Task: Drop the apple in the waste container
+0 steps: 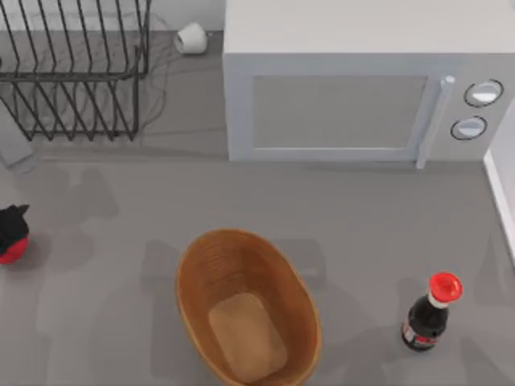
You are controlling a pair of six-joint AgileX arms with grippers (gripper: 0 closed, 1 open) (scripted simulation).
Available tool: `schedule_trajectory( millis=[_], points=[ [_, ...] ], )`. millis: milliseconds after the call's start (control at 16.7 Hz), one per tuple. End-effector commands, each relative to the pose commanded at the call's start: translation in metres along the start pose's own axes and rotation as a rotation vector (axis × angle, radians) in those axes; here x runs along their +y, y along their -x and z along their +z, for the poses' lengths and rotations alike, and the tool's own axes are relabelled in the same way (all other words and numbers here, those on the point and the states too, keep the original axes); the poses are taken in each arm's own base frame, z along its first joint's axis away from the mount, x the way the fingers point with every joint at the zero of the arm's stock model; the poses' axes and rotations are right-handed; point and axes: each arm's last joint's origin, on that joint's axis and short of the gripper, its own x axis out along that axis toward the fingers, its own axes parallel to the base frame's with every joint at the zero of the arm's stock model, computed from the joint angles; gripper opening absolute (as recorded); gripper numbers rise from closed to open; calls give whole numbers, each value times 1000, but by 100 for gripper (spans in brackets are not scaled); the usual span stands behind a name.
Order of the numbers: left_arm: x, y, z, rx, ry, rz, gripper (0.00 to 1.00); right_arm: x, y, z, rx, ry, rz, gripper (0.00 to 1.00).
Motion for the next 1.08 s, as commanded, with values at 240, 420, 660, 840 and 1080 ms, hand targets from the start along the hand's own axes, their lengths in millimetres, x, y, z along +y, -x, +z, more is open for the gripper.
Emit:
schedule_trajectory(
  millis=[240, 420, 660, 840, 1080],
  points=[
    [31, -49, -16, 93, -130, -296, 100, 0, 0, 0, 0, 0, 0, 100],
    [44, -80, -40, 107, -149, -485, 100, 0, 0, 0, 0, 0, 0, 100],
    [59, -99, -70, 74, -128, -610, 100, 0, 0, 0, 0, 0, 0, 100],
    [68, -101, -81, 47, -116, -619, 100, 0, 0, 0, 0, 0, 0, 100],
    [70, -101, -82, 43, -116, -617, 100, 0, 0, 0, 0, 0, 0, 100]
  ],
)
